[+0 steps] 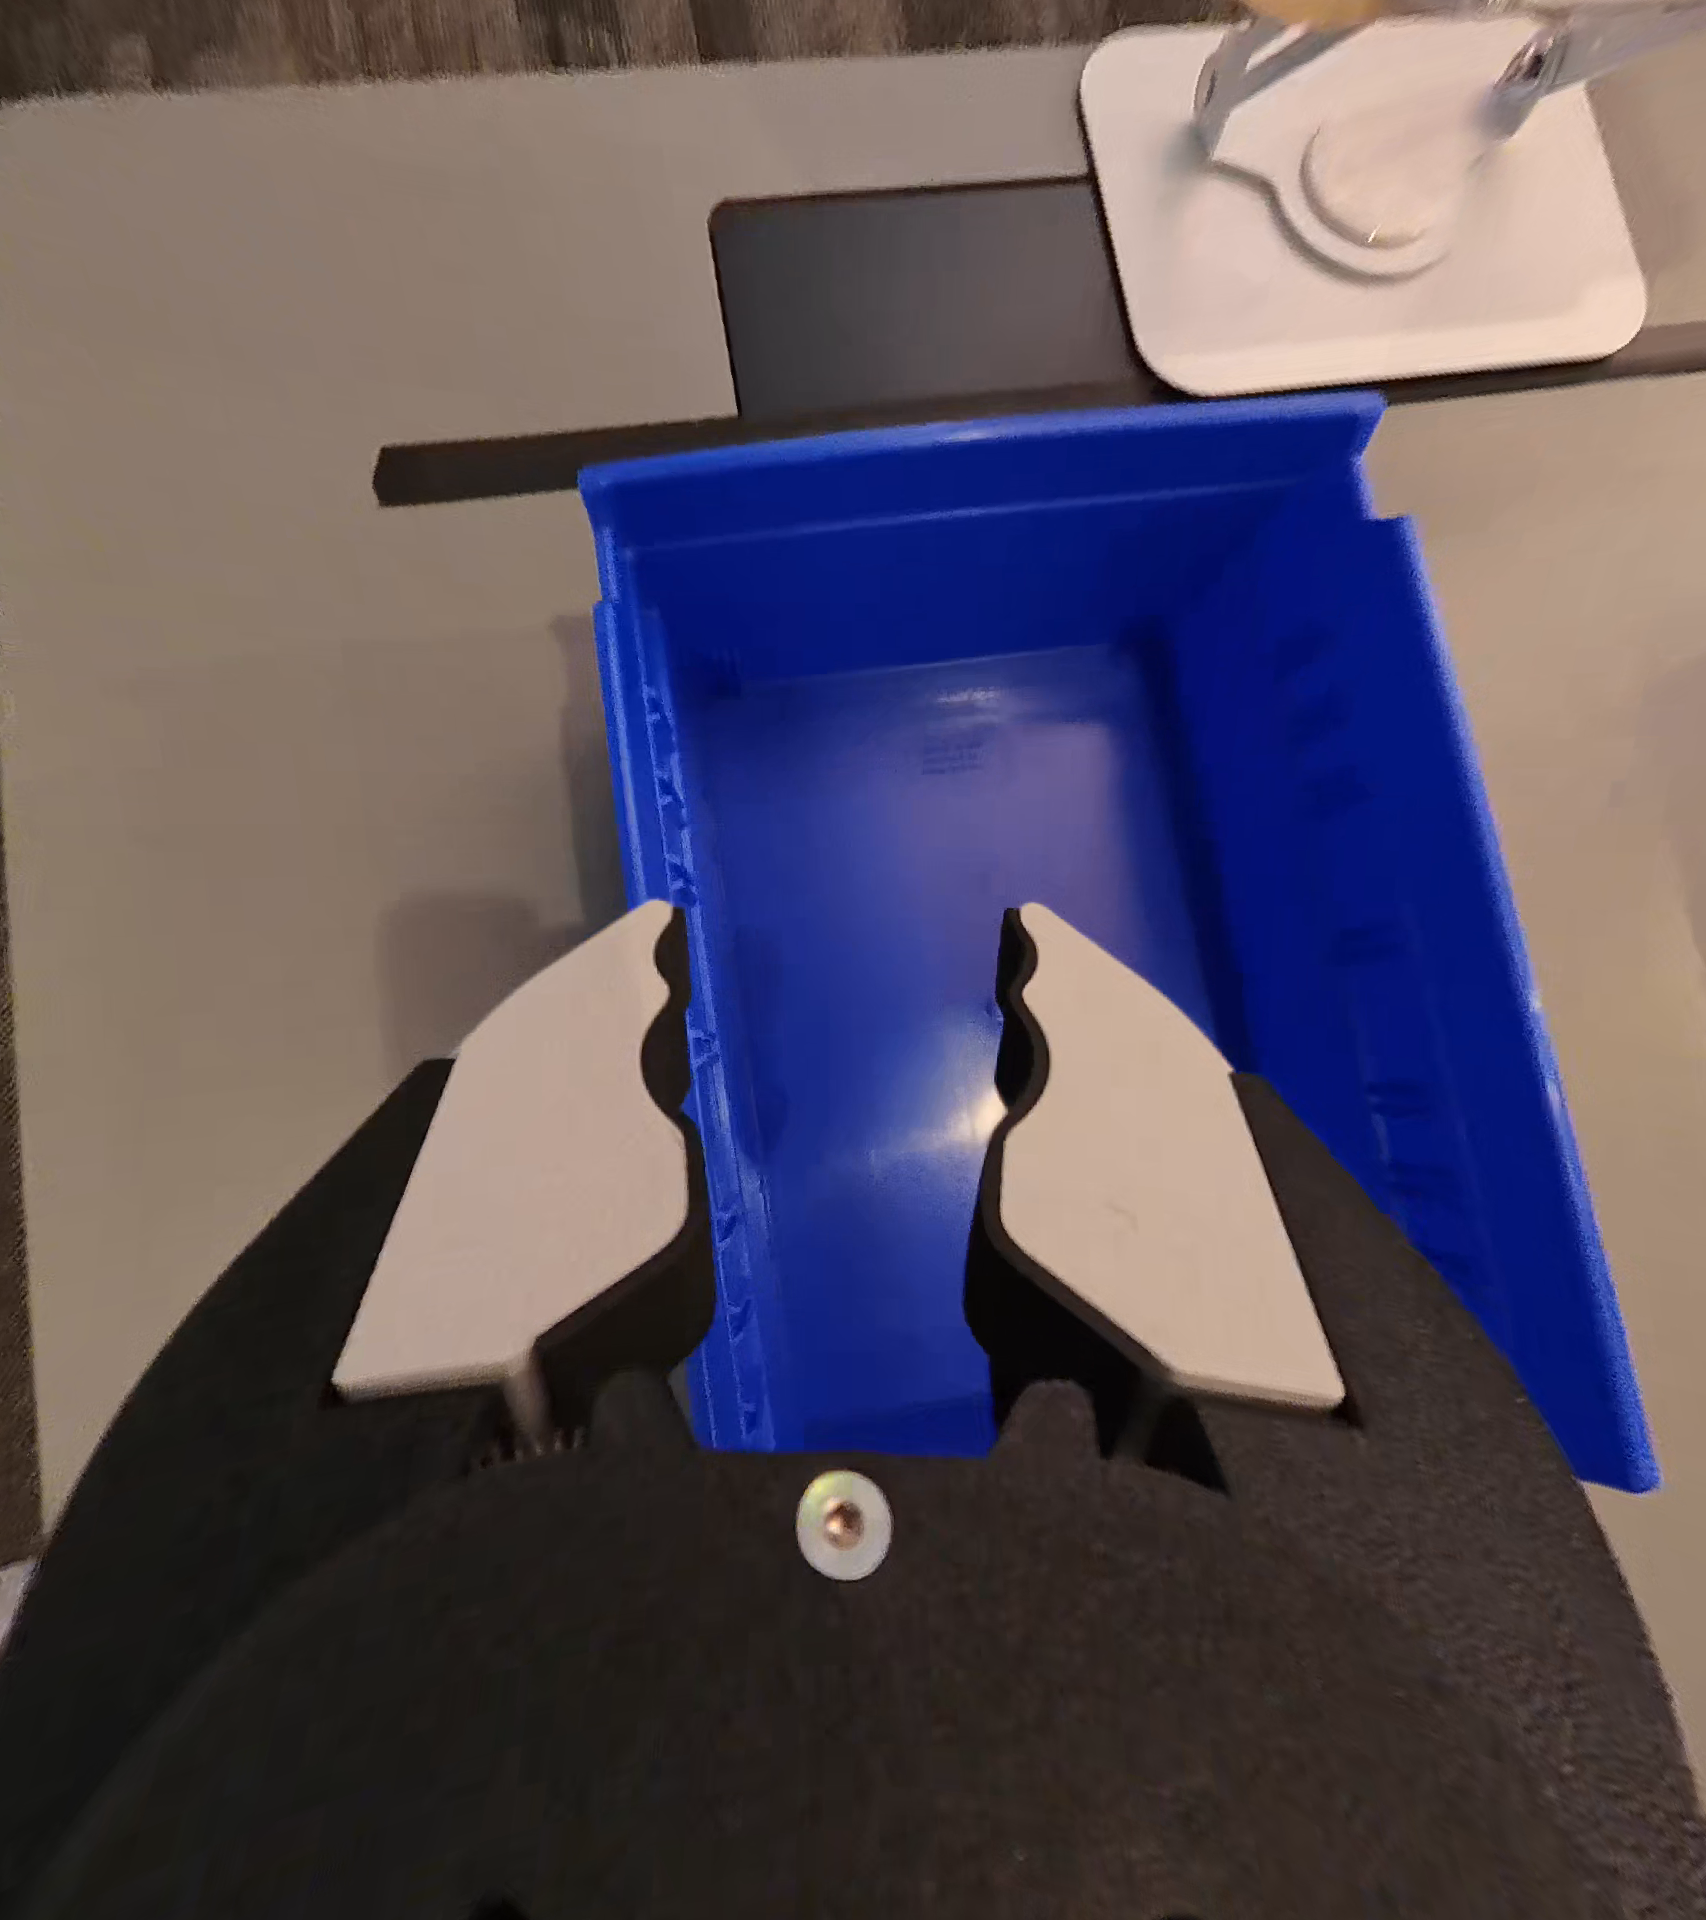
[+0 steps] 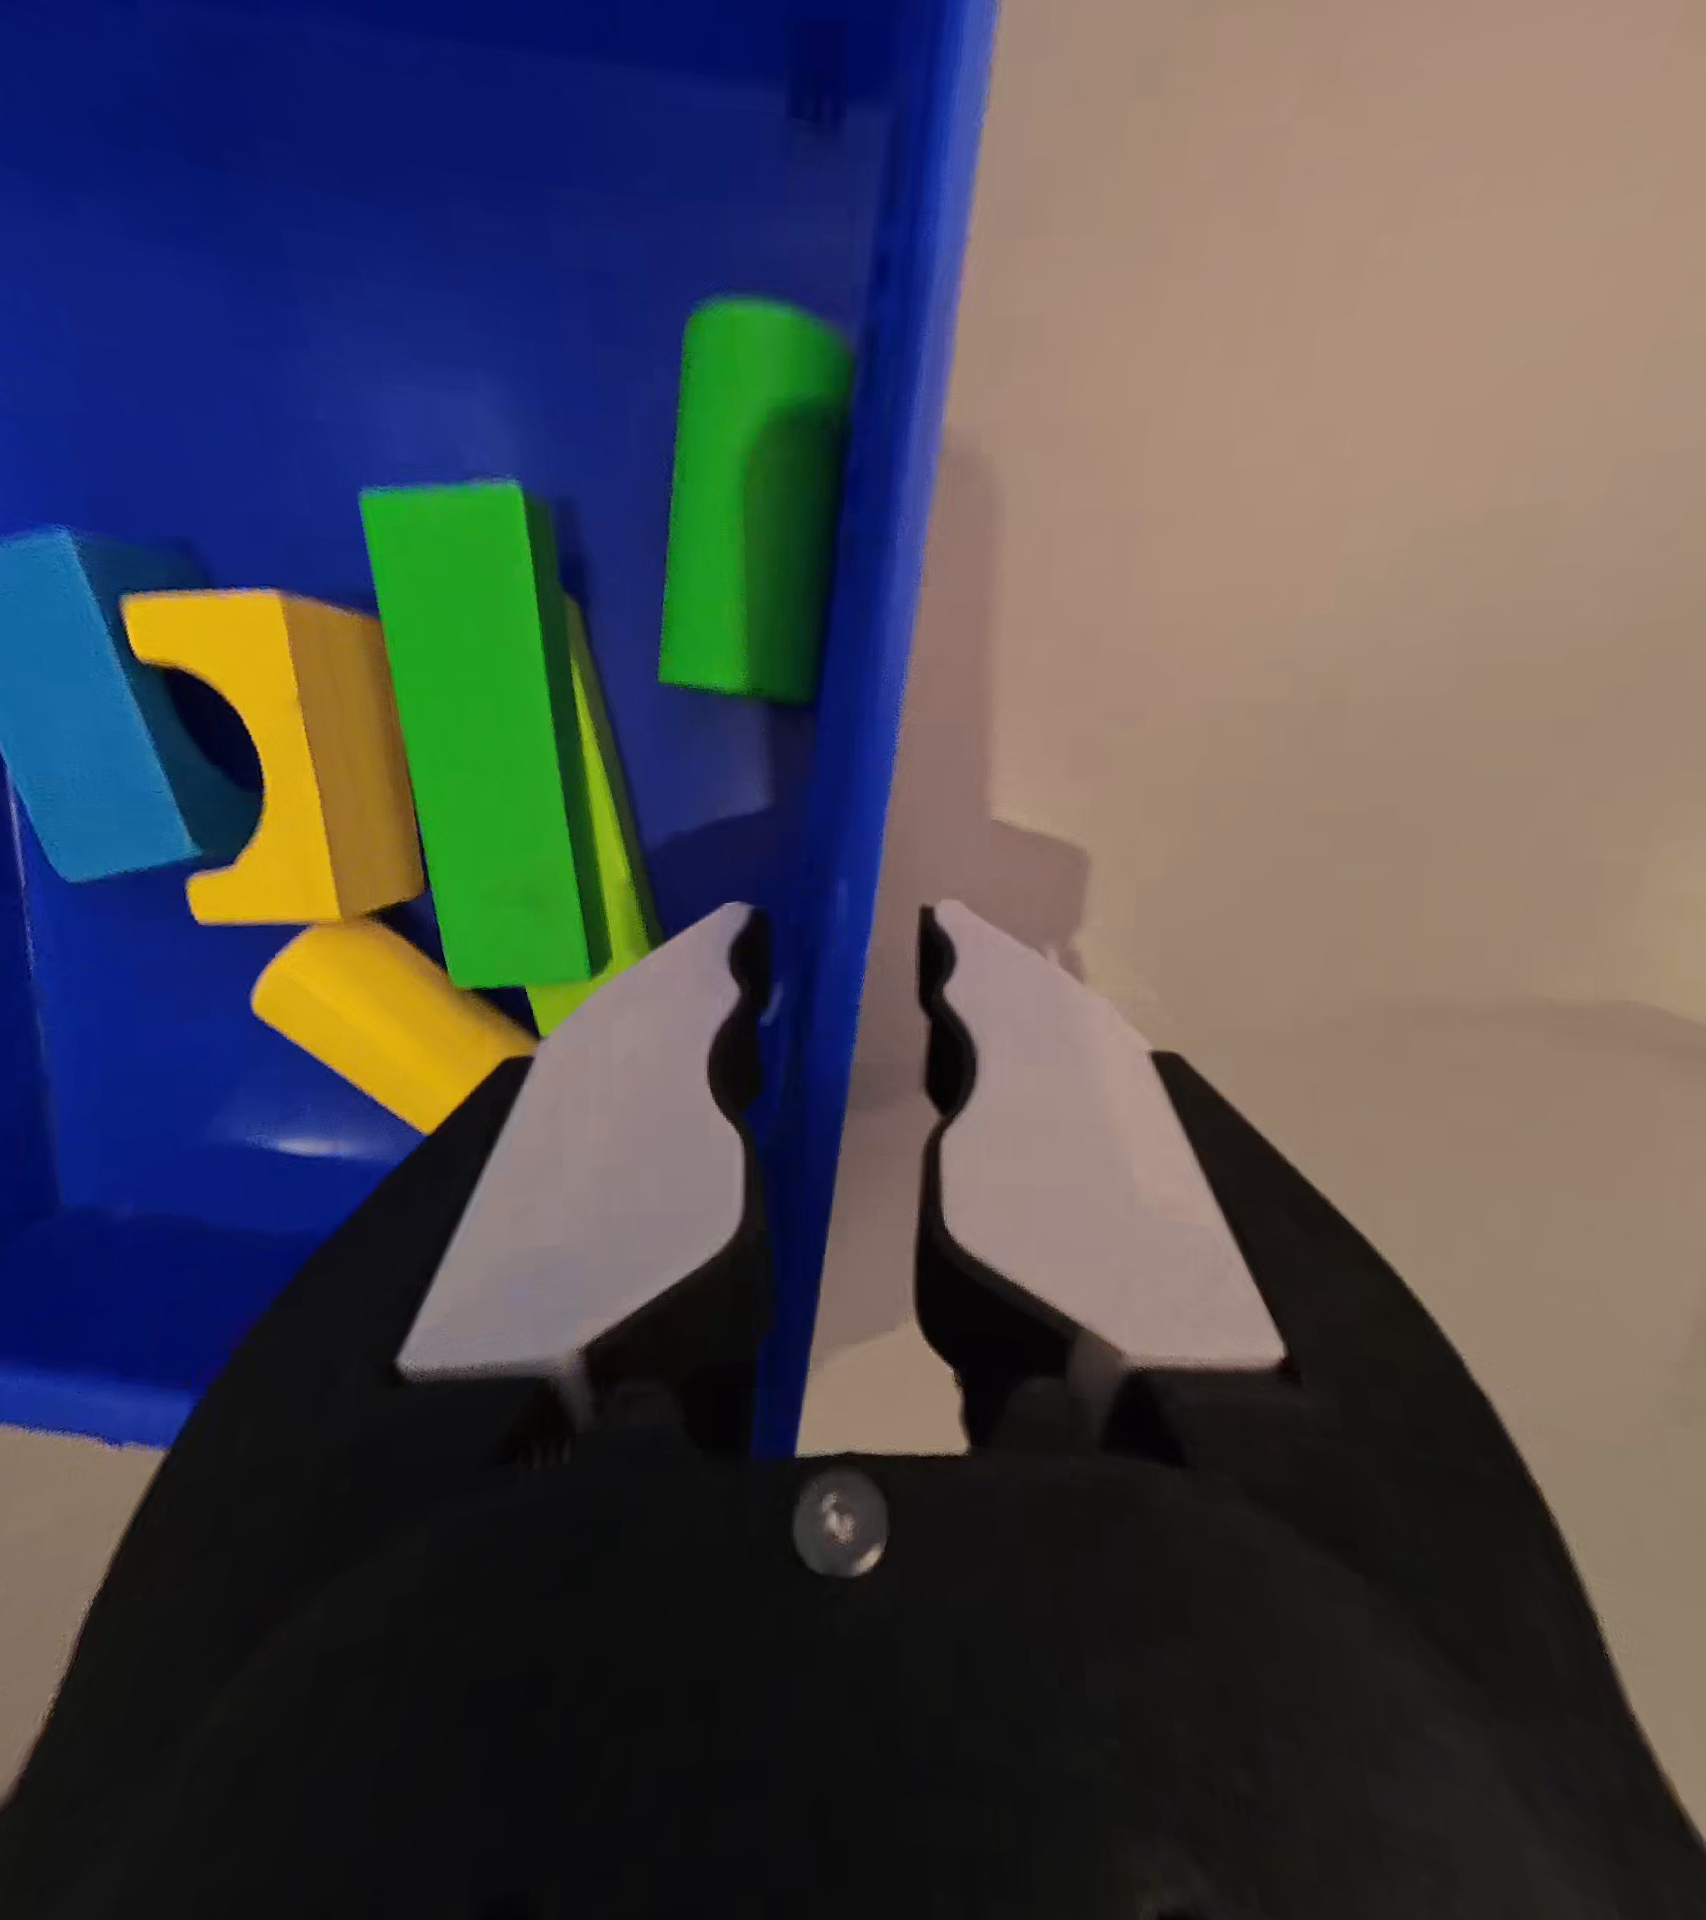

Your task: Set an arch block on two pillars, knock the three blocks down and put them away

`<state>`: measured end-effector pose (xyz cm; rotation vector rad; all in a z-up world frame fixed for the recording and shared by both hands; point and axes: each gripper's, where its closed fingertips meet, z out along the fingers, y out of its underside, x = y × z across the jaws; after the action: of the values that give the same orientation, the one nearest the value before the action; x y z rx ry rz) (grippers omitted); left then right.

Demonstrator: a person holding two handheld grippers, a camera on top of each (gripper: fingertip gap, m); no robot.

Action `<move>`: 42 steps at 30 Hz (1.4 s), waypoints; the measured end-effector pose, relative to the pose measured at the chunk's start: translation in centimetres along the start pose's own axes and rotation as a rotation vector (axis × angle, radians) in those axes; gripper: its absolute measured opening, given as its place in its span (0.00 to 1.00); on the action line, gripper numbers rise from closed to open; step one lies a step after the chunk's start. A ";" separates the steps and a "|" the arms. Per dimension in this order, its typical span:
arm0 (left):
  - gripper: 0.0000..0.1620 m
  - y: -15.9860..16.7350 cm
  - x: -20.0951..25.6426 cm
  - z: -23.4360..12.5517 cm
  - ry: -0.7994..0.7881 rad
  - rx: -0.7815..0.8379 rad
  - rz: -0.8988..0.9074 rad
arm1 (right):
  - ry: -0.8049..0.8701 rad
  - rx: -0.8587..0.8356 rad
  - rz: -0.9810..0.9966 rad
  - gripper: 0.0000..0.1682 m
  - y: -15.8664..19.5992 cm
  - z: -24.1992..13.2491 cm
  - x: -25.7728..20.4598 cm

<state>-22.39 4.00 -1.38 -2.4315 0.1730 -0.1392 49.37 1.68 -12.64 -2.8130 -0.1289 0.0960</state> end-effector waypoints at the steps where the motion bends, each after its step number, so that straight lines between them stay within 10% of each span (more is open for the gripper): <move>1: 0.35 0.5 -0.4 0.4 -0.032 -0.034 0.004 | -0.035 -0.050 -0.013 0.12 0.7 0.4 -0.3; 10: 0.32 7.0 -4.7 3.2 -0.214 -0.408 0.003 | -0.065 -0.107 -0.046 0.06 1.4 0.4 -1.1; 18: 0.08 11.3 -3.7 4.7 -0.067 -0.635 -0.115 | -0.062 -0.129 -0.059 0.06 1.3 0.5 -2.4; 42: 0.27 9.8 13.0 7.4 -0.043 -0.621 0.387 | -0.093 -0.165 -0.305 0.15 -0.2 1.6 -17.7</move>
<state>-9.36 -0.79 -12.66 -2.9458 0.7571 0.1675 31.62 0.62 -13.18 -2.9127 -0.6094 0.1503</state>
